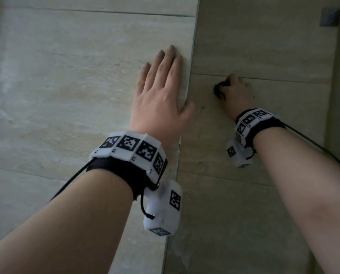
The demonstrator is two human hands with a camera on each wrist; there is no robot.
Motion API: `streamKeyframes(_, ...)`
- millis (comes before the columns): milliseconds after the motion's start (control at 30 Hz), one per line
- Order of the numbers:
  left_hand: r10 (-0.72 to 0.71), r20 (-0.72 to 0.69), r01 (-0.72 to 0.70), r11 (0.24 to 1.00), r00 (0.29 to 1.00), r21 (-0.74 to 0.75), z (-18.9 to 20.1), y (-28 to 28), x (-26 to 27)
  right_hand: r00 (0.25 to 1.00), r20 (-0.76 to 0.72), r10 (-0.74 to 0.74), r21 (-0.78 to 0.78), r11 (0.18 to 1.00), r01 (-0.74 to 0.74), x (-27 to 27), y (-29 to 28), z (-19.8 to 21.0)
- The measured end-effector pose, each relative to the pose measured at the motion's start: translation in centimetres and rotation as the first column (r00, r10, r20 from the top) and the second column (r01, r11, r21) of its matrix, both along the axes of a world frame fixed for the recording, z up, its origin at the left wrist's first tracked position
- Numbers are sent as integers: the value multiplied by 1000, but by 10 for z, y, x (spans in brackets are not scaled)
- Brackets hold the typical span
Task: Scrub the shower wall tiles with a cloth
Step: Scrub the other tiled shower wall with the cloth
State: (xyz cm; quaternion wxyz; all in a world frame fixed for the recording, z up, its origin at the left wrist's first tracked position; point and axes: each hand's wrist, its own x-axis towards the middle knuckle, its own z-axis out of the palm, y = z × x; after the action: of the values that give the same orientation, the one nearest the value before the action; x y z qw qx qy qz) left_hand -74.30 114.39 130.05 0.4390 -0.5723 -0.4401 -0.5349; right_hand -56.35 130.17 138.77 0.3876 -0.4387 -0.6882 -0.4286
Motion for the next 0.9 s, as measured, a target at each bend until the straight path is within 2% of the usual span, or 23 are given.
streamKeyframes(133, -10, 5, 9, 1000, 1000, 5, 1, 0, 0, 995, -100, -12, -8, 1000, 11, -14, -2, 1)
streamKeyframes(200, -13, 7, 13, 1000, 1000, 5, 1, 0, 0, 996, -93, 11, -11, 1000, -12, -23, -2, -4)
streamKeyframes(267, -11, 8, 11, 1000, 1000, 1, 0, 0, 1, 1000, 2, 30, -30, 999, -30, -31, -2, -13)
streamKeyframes(333, -9, 7, 9, 1000, 1000, -7, 0, 0, 1, 983, 179, 39, -61, 998, -28, -36, 0, -30)
streamKeyframes(400, -7, 3, 7, 1000, 1000, -10, 1, 0, 0, 925, 376, 48, -71, 997, -23, -36, 3, -44)
streamKeyframes(467, -7, 0, 7, 1000, 1000, -15, 0, -1, 0, 884, 468, 26, -65, 998, 5, -30, -1, -41)
streamKeyframes(533, -8, -1, 8, 1000, 1000, -17, 0, -1, 0, 917, 397, -46, -34, 997, 64, -23, -7, -27)
streamKeyframes(600, -5, -1, 5, 1000, 1000, -14, 0, -1, 0, 977, 191, -98, -25, 994, 105, -19, -10, -15)
streamKeyframes(667, -4, 1, 4, 1000, 1000, -9, 0, 0, -1, 992, 84, -90, -17, 996, 92, -24, -9, -19)
streamKeyframes(733, -8, 0, 8, 1000, 1000, -13, 0, -1, 0, 986, 161, -47, -52, 997, 56, -36, -6, -37)
streamKeyframes(767, -9, 0, 9, 1000, 1000, -13, 0, 0, 0, 967, 253, -16, -66, 997, 33, -40, -4, -50)
streamKeyframes(867, -9, 0, 9, 1000, 1000, -15, 0, -1, 0, 852, 519, 62, -126, 992, 4, -37, -4, -78)
streamKeyframes(900, -9, 2, 9, 1000, 1000, -17, -1, -1, 0, 826, 562, 37, -87, 996, 14, -35, -5, -76)
